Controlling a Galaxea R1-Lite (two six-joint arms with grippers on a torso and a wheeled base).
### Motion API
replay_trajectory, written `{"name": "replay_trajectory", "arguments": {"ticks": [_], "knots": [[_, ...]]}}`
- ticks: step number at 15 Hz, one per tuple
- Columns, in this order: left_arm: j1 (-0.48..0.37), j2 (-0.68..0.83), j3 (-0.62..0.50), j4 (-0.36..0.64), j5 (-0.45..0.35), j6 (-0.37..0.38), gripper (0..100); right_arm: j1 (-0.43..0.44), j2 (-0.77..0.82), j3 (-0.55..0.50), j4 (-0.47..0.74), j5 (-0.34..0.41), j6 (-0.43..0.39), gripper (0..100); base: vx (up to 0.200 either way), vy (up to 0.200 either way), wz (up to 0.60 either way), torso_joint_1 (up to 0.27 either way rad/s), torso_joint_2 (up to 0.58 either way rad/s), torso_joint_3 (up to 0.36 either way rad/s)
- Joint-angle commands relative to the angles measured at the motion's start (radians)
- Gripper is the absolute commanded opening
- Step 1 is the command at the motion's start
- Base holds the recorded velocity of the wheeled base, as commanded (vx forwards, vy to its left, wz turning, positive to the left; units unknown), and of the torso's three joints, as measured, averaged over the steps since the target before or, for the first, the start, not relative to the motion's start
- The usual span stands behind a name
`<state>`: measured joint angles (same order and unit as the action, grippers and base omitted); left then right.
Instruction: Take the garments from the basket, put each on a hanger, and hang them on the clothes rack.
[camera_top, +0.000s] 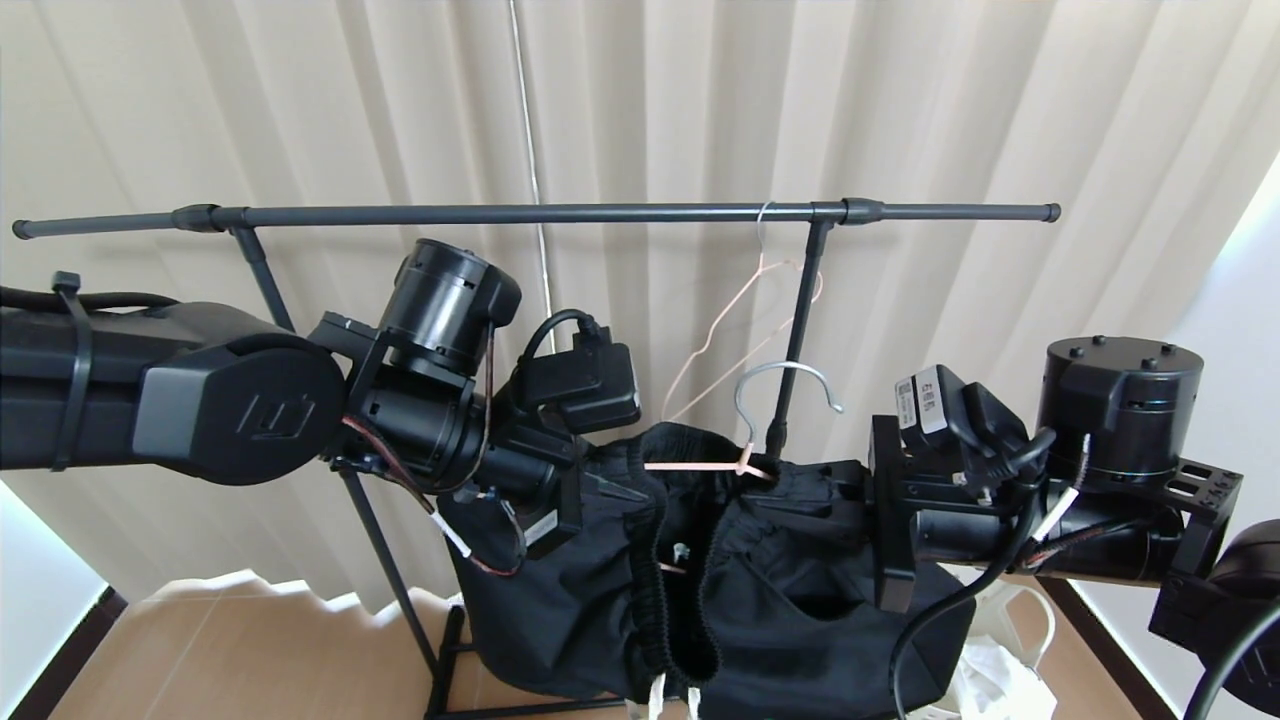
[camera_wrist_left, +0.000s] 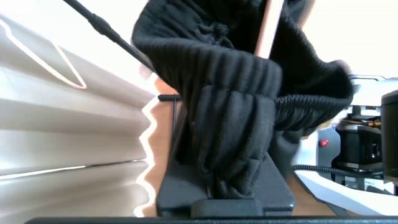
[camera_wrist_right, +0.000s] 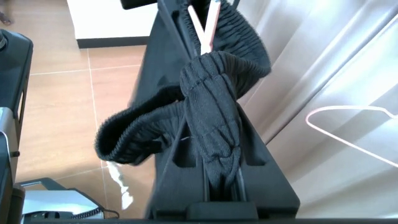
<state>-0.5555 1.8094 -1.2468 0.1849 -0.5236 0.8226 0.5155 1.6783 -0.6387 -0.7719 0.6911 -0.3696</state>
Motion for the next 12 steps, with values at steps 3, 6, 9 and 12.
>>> {"name": "replay_trajectory", "arguments": {"ticks": [3,6,9,12], "knots": [[-0.001,-0.008,0.001,-0.001,0.001,-0.002,0,0.000,0.011,0.004,-0.044,0.001,0.008,0,0.000,0.000,0.00,0.000,0.00,0.000],[-0.001,-0.016,0.001,-0.002,0.004,-0.003,0,-0.005,0.011,0.005,-0.046,0.004,0.008,100,0.000,0.000,0.00,0.000,0.00,0.000],[0.008,-0.024,0.001,-0.004,0.004,-0.006,0,-0.023,0.003,0.010,-0.046,0.005,0.008,100,0.000,0.000,0.00,0.000,0.00,0.000],[0.037,-0.061,0.017,-0.007,0.004,-0.010,0,-0.091,-0.002,-0.001,-0.047,0.010,0.009,100,0.000,0.000,0.00,0.000,0.00,0.000]]}}
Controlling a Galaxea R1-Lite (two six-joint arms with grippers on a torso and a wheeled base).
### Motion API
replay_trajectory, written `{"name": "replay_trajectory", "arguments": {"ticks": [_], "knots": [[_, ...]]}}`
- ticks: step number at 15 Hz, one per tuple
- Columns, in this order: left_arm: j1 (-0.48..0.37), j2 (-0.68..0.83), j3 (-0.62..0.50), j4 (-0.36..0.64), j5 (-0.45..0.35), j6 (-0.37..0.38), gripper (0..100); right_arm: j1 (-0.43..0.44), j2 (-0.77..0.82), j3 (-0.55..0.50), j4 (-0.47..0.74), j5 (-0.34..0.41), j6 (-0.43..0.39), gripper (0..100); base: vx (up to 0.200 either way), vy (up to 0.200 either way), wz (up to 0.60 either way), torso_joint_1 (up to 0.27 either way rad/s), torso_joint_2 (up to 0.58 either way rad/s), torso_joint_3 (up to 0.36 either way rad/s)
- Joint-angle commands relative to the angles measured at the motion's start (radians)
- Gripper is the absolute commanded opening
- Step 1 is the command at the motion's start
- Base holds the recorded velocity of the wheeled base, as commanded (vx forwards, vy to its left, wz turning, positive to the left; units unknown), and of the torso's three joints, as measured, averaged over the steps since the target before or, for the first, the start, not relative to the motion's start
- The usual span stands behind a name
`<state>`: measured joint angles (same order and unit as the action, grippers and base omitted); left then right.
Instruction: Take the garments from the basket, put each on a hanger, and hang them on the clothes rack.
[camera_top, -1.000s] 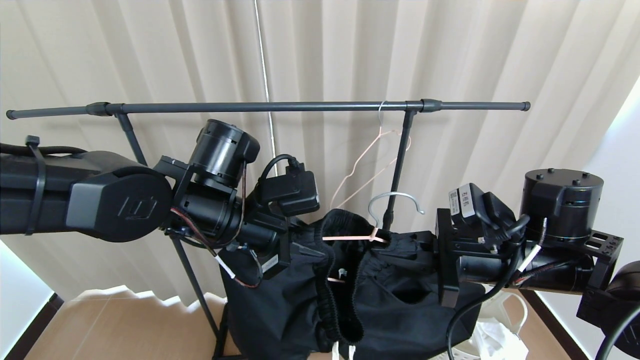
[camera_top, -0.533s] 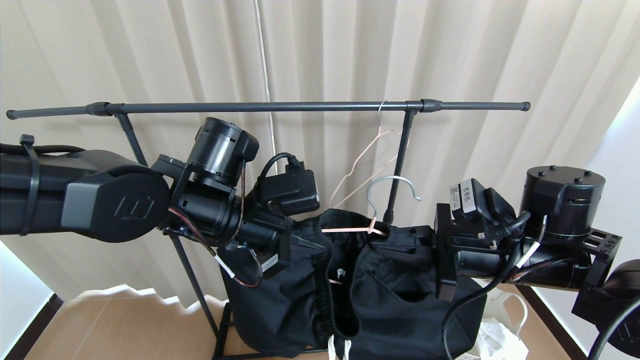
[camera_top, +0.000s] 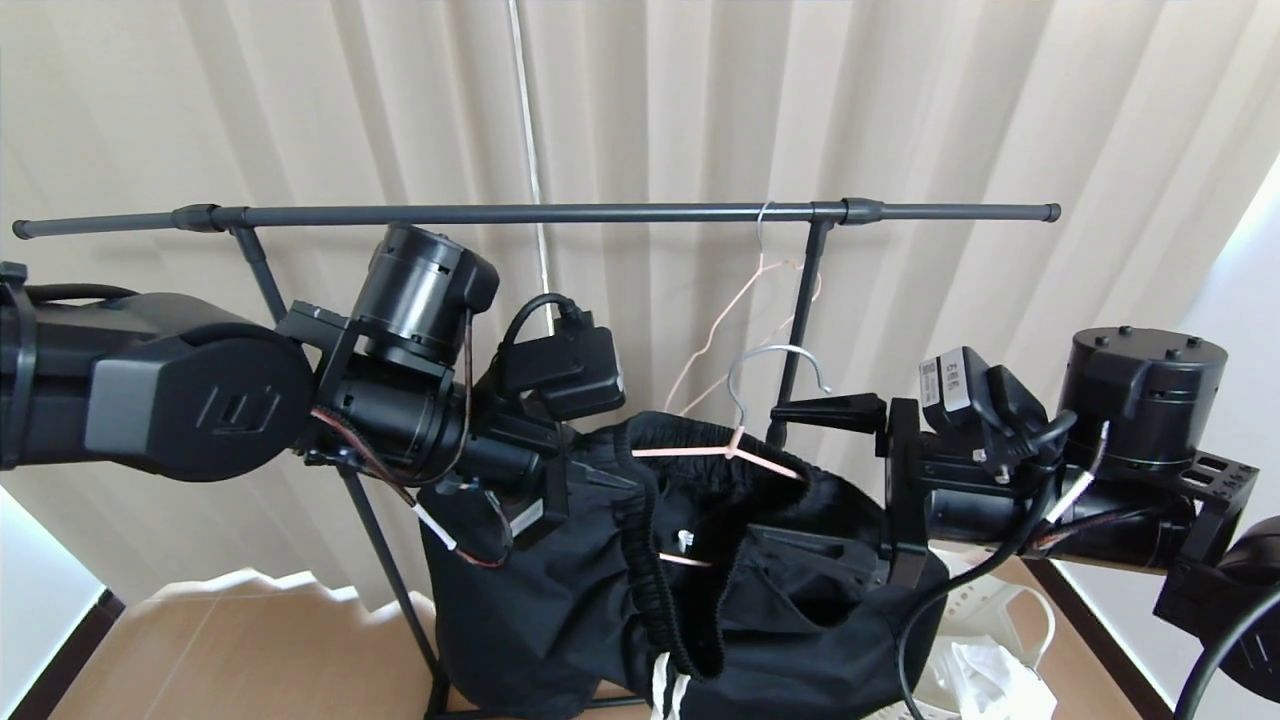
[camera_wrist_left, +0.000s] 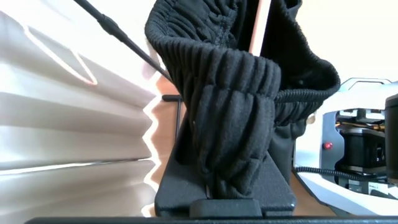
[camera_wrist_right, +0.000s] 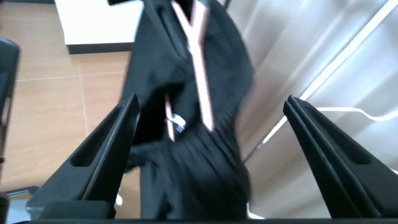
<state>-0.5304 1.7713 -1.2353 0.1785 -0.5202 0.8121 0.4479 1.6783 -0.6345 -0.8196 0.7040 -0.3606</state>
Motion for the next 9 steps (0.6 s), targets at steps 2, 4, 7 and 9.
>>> {"name": "replay_trajectory", "arguments": {"ticks": [2,4,7,9], "knots": [[0.033,-0.039,0.005,-0.001,0.000,-0.024,0,-0.052,-0.009,-0.007,0.000,0.038,0.000,100,0.000,0.000,0.00,0.000,0.00,0.000],[0.059,-0.062,0.017,-0.004,0.000,-0.042,0,-0.086,-0.015,-0.014,0.000,0.052,0.000,100,0.000,0.000,0.00,0.000,0.00,0.000],[0.092,-0.108,0.056,-0.065,0.002,-0.079,0,-0.138,-0.011,-0.028,0.002,0.111,0.002,100,0.000,0.000,0.00,0.000,0.00,0.000],[0.112,-0.138,0.083,-0.108,0.002,-0.134,0,-0.201,0.011,-0.037,0.002,0.209,0.000,100,0.000,0.000,0.00,0.000,0.00,0.000]]}}
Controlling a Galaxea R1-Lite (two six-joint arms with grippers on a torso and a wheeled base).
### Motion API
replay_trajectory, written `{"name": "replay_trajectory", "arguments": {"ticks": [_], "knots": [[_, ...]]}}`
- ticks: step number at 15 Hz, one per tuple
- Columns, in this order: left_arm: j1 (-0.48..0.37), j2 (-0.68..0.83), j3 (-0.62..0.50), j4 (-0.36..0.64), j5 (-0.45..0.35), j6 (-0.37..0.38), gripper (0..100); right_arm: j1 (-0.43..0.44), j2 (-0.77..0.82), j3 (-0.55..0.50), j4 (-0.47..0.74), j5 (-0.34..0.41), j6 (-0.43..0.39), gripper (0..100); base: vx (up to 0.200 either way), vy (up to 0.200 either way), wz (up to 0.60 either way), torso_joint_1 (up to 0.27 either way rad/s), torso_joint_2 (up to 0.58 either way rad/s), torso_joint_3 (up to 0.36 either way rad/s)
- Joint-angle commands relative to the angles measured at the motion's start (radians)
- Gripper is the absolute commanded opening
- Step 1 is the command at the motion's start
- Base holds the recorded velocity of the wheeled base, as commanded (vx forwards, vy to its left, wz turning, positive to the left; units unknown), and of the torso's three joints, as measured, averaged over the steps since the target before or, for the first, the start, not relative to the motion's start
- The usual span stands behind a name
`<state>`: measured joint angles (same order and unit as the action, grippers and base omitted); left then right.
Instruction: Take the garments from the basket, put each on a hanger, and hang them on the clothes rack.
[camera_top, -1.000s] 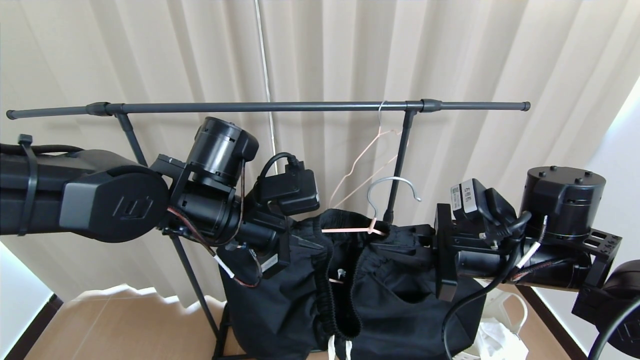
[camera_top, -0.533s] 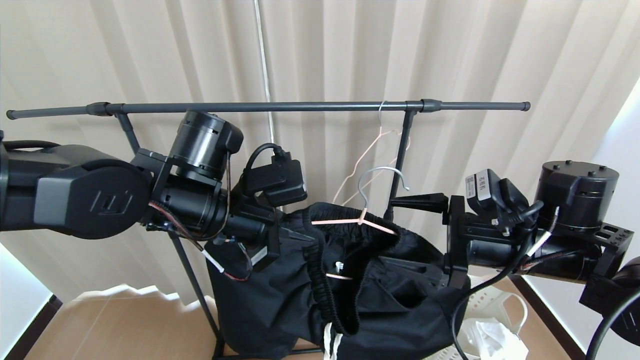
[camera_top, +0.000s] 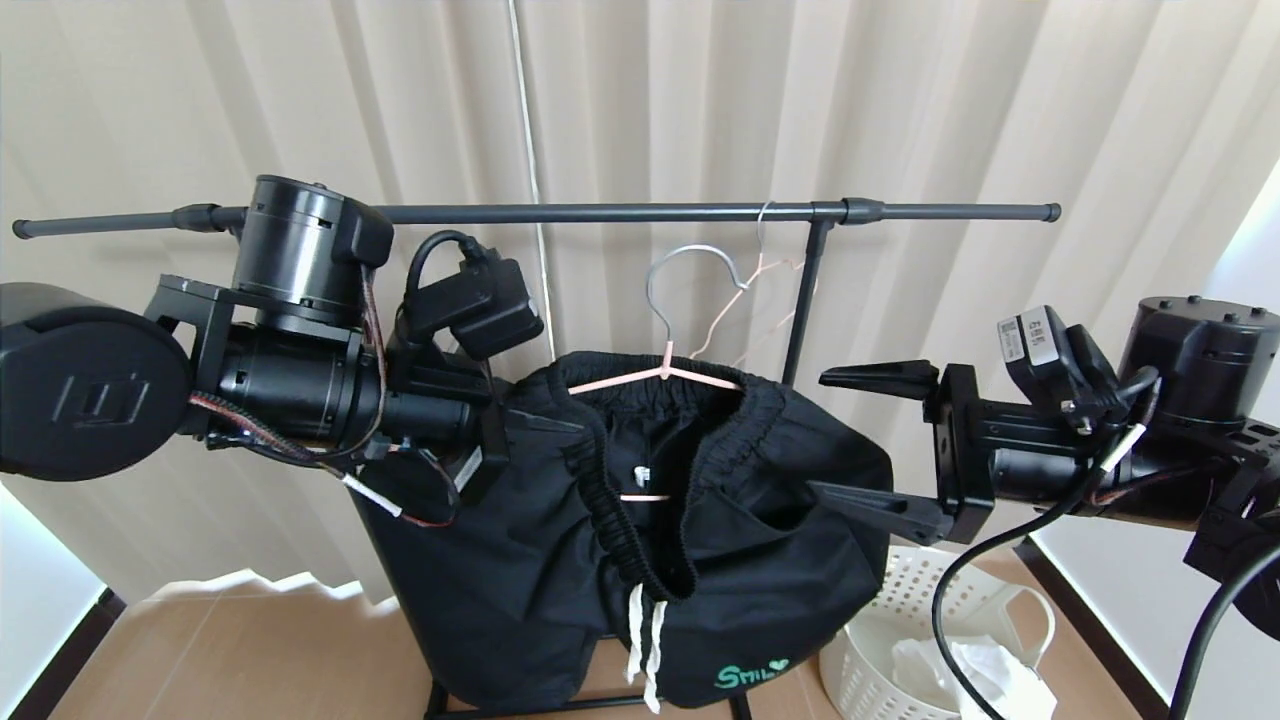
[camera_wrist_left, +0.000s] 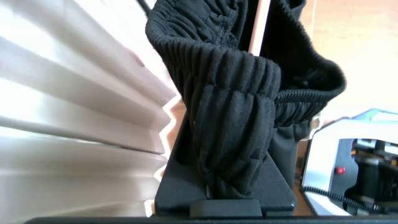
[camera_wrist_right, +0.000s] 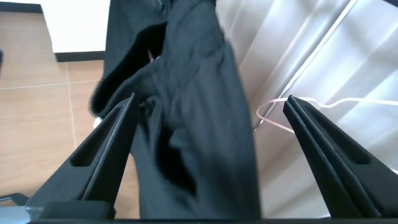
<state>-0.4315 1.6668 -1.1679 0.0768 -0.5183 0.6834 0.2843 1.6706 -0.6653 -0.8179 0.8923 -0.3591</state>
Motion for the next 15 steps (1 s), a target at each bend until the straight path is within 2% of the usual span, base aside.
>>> {"name": "replay_trajectory", "arguments": {"ticks": [1,8,15], "knots": [[0.022,-0.039,0.020,-0.020,0.000,-0.019,0,-0.054,0.037,-0.017,0.000,0.033,-0.001,100,0.000,0.000,0.00,0.000,0.00,0.000],[0.051,-0.087,0.019,-0.029,0.000,-0.056,0,-0.102,0.152,-0.060,-0.001,0.033,-0.004,100,0.000,0.000,0.00,0.000,0.00,0.000],[0.065,-0.145,0.042,-0.029,-0.002,-0.079,0,-0.106,0.245,-0.071,-0.001,0.025,-0.035,100,0.000,0.000,0.00,0.000,0.00,0.000]]}}
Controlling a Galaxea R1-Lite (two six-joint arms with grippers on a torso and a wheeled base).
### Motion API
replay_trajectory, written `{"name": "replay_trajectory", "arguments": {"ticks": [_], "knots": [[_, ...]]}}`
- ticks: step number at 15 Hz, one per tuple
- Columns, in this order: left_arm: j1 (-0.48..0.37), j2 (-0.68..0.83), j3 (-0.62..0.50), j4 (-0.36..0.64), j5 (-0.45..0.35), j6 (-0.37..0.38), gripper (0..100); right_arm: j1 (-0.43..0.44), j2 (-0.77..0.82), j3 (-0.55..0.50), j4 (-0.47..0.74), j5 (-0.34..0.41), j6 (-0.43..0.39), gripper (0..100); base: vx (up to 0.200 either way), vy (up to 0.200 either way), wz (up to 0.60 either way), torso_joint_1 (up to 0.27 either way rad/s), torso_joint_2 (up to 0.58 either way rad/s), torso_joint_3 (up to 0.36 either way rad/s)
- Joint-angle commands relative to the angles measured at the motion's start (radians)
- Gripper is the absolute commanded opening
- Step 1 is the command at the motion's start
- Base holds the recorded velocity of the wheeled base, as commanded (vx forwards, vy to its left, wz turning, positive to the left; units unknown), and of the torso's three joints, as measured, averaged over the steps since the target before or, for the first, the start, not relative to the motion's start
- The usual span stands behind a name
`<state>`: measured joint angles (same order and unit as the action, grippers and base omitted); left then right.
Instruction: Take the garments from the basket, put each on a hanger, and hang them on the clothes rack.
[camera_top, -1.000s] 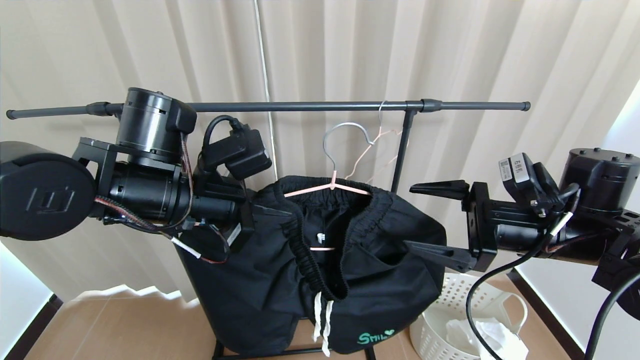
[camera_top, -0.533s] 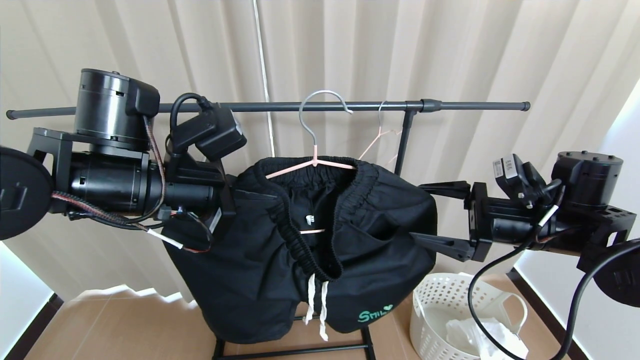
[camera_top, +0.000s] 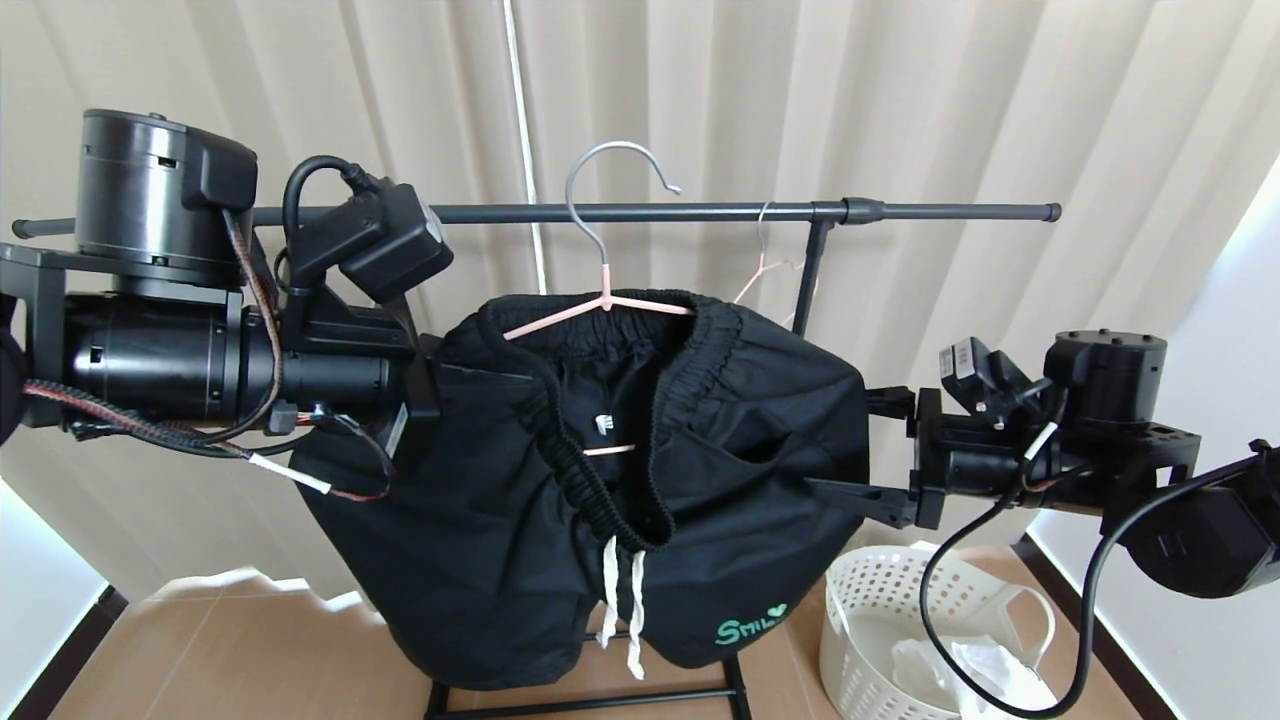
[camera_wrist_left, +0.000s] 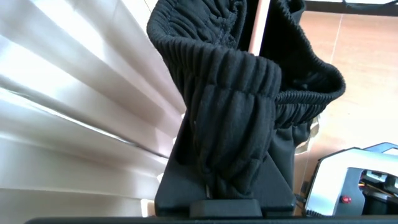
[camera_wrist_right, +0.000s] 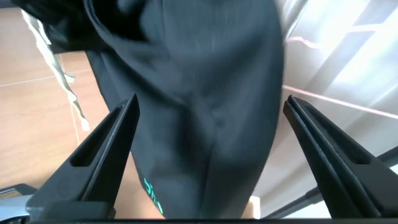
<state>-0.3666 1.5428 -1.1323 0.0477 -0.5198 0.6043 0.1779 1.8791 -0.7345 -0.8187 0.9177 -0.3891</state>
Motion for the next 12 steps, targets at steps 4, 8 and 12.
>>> {"name": "replay_trajectory", "arguments": {"ticks": [4,8,12], "knots": [[0.000,-0.046,0.019,0.000,0.000,-0.006,0,0.000,0.086,-0.025,0.000,-0.003,-0.034,0,0.000,0.000,0.00,0.000,0.00,0.000],[0.000,-0.061,0.023,0.001,0.000,-0.008,0,-0.011,0.083,-0.034,0.001,-0.003,-0.033,0,0.000,0.000,0.00,0.000,0.00,0.000],[0.000,-0.076,0.029,0.000,0.000,-0.029,0,-0.043,0.087,-0.057,0.003,-0.002,-0.028,0,0.000,0.000,0.00,0.000,0.00,0.000]]}}
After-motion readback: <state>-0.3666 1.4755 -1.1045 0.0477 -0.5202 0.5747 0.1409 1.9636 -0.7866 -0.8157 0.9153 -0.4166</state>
